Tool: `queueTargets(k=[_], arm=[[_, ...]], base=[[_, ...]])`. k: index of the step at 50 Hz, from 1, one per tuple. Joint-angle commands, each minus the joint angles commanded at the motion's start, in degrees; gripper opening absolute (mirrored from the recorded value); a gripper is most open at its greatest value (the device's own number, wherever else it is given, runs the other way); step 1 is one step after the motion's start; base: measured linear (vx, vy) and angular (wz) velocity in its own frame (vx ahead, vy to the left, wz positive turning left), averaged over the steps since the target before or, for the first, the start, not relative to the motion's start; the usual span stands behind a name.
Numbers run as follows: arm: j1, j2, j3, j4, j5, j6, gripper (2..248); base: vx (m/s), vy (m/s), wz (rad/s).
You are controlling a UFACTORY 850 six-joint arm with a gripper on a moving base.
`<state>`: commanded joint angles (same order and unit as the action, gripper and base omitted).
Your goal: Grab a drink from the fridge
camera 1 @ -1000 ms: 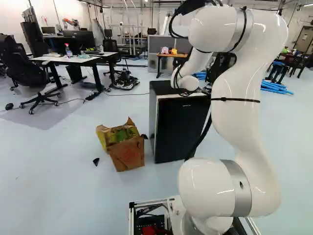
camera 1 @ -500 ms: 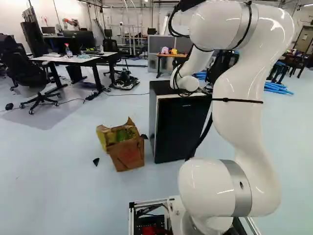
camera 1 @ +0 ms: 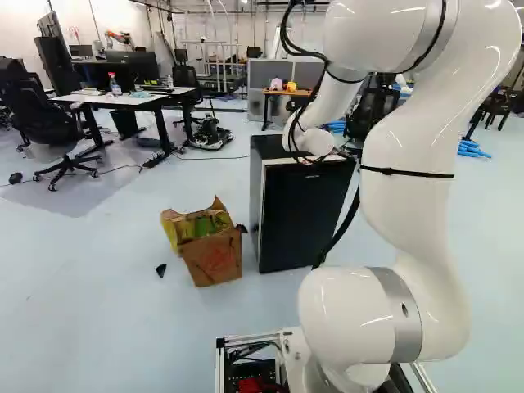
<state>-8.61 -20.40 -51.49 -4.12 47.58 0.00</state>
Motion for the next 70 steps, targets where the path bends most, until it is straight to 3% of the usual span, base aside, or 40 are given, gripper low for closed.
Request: queueTargets(k=[70], arm=[[6.5, 27.7, 35.4, 3.1, 1.8, 0.0, 99]], base=[[0.0, 0.0, 0.0]])
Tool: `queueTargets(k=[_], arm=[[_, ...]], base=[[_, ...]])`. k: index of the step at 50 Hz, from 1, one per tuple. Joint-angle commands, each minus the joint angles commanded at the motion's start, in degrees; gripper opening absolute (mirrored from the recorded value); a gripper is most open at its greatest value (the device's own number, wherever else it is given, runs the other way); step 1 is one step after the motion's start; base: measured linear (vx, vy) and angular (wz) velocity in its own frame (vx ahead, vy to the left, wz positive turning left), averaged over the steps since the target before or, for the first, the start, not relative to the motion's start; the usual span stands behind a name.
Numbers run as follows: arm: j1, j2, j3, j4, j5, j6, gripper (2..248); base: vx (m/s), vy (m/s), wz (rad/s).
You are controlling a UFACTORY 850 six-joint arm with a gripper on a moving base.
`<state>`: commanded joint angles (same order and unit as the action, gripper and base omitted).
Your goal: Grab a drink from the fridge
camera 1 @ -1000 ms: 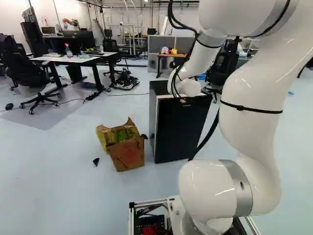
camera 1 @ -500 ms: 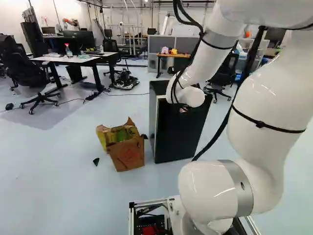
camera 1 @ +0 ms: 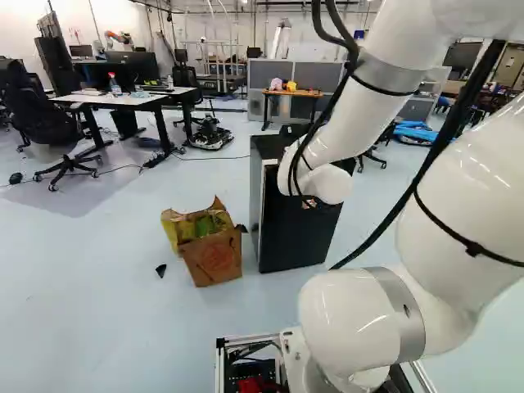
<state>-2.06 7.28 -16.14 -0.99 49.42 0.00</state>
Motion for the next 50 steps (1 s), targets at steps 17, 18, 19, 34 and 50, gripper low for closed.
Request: queueTargets(k=[17, 18, 19, 34, 50], arm=[[1.0, 4.3, 5.5, 0.5, 0.3, 0.0, 99], [1.1, 4.5, 5.8, 0.5, 0.3, 0.0, 99], [1.1, 4.7, 6.0, 0.5, 0.3, 0.0, 99], [1.7, 7.2, 9.1, 0.8, 0.5, 0.0, 99], [2.0, 8.5, 10.9, 1.0, 0.6, 0.0, 99]], base=[[0.0, 0.0, 0.0], [0.0, 0.0, 0.0], [0.0, 0.0, 0.0], [0.0, 0.0, 0.0], [0.0, 0.0, 0.0]])
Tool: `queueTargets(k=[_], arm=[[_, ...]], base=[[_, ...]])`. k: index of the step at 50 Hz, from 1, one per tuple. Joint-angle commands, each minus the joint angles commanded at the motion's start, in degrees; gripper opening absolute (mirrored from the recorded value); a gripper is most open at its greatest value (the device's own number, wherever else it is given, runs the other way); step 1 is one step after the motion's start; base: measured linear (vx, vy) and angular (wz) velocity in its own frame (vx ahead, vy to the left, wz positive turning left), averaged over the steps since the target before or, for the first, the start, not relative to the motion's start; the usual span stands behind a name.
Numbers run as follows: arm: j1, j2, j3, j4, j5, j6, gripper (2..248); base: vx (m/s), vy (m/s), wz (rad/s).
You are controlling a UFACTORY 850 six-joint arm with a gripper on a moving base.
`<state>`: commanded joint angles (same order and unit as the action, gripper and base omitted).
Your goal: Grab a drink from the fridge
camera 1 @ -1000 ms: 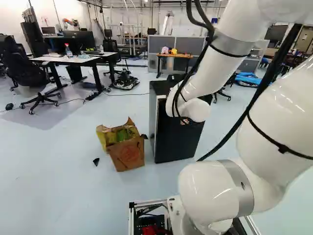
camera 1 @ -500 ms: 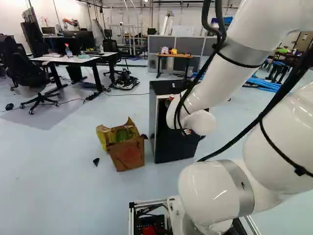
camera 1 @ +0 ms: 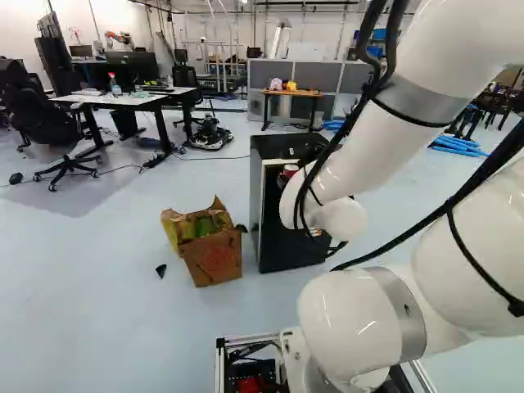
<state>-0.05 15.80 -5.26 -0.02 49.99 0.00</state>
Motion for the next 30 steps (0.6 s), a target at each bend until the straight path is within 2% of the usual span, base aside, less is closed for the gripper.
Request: queueTargets(k=[30], arm=[[0.0, 0.2, 0.3, 0.0, 0.0, 0.0, 99]], base=[[0.0, 0.0, 0.0]])
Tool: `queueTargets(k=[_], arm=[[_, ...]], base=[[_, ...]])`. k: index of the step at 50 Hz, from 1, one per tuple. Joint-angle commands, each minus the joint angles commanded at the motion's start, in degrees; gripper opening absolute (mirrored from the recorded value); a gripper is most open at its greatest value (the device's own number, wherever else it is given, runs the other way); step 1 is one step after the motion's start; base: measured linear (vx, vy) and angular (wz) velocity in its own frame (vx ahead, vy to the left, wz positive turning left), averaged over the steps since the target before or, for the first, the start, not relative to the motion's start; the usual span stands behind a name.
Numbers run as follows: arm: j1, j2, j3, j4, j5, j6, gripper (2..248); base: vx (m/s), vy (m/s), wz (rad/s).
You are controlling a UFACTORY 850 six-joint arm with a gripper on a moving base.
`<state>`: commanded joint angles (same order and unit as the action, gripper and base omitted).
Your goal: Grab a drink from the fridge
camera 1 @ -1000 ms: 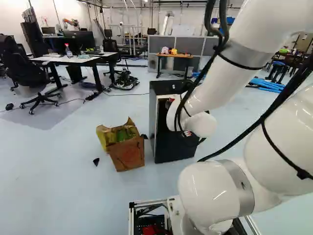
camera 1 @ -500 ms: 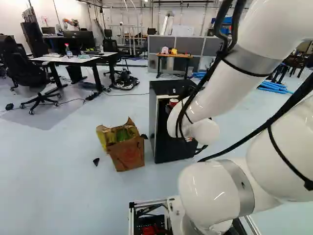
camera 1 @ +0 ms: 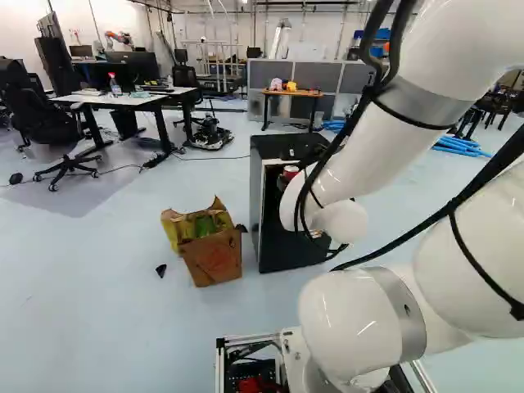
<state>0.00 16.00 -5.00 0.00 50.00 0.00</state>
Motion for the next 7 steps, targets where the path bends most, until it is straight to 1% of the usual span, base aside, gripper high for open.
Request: queueTargets(k=[7], arm=[[0.0, 0.0, 0.0, 0.0, 0.0, 0.0, 99]], base=[[0.0, 0.0, 0.0]])
